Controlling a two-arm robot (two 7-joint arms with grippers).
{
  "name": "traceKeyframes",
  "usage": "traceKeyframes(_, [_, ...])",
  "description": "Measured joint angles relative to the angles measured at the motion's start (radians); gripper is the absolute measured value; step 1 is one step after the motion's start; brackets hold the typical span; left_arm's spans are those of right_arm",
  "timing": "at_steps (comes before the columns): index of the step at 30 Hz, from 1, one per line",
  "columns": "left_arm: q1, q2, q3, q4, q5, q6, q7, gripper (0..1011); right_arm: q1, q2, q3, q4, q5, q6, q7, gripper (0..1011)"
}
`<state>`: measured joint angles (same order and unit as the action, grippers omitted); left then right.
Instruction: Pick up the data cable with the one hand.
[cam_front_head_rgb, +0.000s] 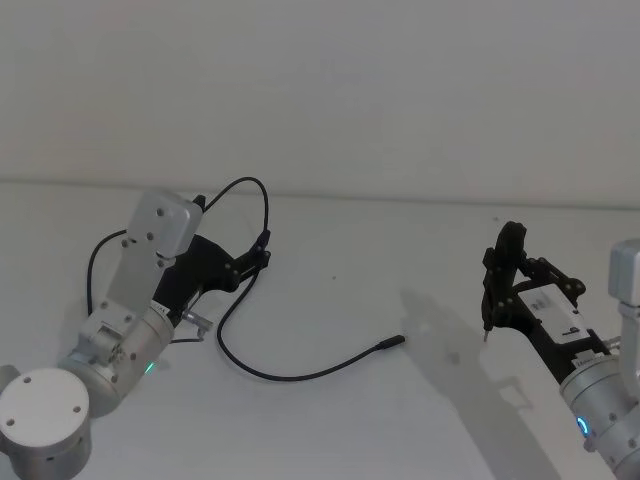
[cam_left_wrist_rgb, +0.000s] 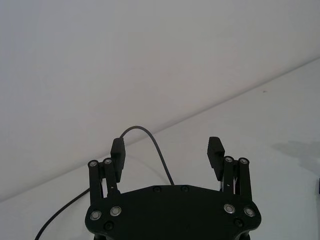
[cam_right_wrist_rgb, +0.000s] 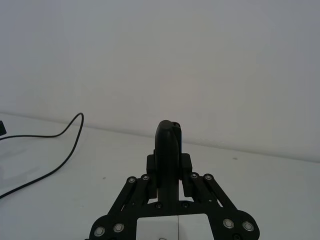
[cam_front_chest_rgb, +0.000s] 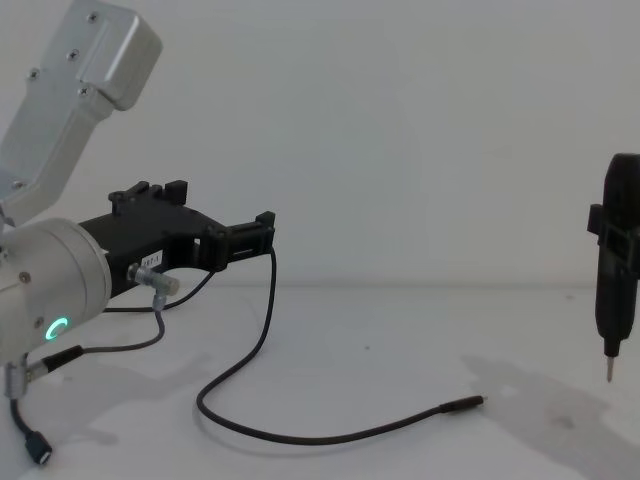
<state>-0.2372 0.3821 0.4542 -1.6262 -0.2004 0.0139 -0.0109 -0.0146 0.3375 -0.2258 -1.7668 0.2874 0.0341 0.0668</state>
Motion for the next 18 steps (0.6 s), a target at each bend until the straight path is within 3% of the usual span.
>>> traceKeyframes(18, [0.0,0.0,0.0,0.0,0.0,0.0,0.0,1001,0.0,0.0,0.0,0.0,0.0,0.0,0.0,268])
